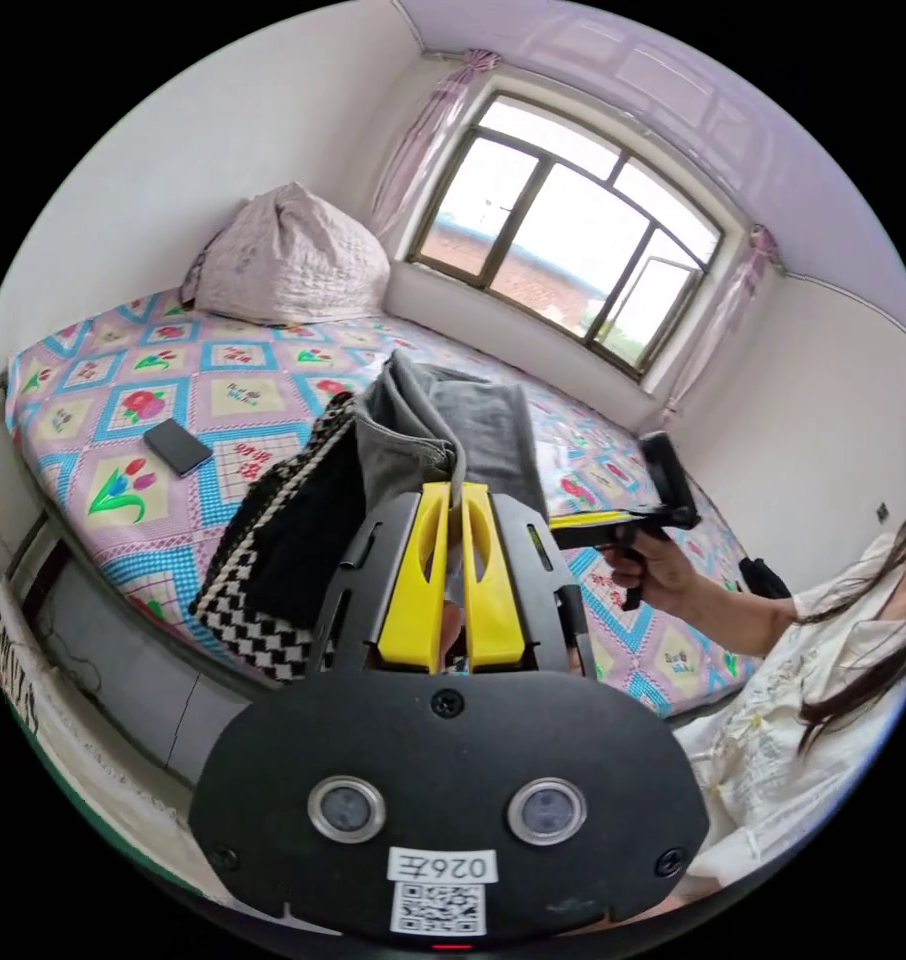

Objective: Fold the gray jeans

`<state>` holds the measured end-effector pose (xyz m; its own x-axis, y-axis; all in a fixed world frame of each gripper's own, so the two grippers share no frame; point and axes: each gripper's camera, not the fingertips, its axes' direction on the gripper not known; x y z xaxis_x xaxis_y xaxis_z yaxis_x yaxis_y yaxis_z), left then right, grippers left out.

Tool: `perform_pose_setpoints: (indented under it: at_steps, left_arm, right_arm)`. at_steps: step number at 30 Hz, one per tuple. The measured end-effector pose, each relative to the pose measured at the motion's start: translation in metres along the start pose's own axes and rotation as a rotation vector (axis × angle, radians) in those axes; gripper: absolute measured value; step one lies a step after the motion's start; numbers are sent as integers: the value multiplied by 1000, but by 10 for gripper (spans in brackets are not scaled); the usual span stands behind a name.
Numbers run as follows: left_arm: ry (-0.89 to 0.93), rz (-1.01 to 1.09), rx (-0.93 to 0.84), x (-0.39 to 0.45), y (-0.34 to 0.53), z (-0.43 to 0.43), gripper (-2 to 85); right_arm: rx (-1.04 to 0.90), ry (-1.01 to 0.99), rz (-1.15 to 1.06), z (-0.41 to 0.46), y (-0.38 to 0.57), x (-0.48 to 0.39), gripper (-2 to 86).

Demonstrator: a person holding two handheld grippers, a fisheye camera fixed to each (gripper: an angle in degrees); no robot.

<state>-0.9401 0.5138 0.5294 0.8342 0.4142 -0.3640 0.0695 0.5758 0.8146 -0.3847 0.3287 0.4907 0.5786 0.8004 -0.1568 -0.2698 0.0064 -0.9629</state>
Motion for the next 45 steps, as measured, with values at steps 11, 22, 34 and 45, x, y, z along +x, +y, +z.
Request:
perform_pose_setpoints:
  at_steps: [11, 22, 34, 45]
  left_arm:
    - [507, 308, 103, 147, -37, -48, -4]
    - [1131, -225, -483, 301, 96, 180, -9]
    - [492, -285, -456, 289, 58, 159, 3]
    - [428, -279, -411, 262, 23, 195, 100]
  right_arm:
    - [364, -21, -153, -220, 115, 19, -10]
    - [292, 207, 415, -366, 512, 163, 6]
    - [519, 64, 388, -446, 644, 176, 57]
    - [172, 101, 219, -271, 434, 100, 160]
